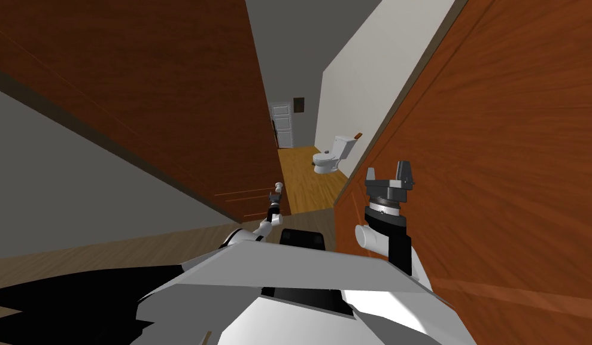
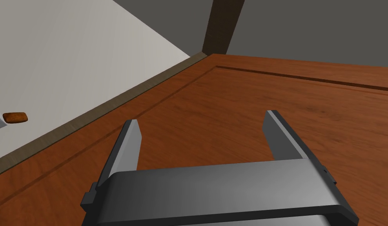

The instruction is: Pull the door open

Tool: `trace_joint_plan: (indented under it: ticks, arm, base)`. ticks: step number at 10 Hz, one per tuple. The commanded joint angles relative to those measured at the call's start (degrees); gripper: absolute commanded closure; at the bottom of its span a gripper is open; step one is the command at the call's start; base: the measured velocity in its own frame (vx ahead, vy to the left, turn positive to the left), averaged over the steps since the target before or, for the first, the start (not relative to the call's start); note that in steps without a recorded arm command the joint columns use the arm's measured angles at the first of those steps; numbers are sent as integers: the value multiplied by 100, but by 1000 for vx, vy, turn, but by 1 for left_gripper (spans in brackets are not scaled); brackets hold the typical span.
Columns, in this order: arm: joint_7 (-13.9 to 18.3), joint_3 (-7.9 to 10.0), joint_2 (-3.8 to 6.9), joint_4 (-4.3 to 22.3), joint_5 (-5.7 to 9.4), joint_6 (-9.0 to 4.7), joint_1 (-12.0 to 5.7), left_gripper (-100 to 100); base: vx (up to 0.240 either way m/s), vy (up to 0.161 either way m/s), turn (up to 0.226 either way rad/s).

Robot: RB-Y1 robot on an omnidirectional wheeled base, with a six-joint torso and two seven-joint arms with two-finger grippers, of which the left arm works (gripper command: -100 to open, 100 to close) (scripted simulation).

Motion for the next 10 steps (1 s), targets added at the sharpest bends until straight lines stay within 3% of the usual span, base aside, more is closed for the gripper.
trace_joint_plan:
  ticks: [1,2,7,8,10]
  arm:
    - [0,0,0,0,0,0,0,-100]
    - [0,0,0,0,0,0,0,100]
    - [0,0,0,0,0,0,0,100]
    - [-18,-23,-9,5,-15,1,9,-100]
    - [-51,-25,33,12,-21,8,13,-100]
  base:
    - [39,-5,31]
    - [-37,-12,-44]
    - [-7,-4,-2]
    - [-122,17,-1]
    - [-214,15,10]
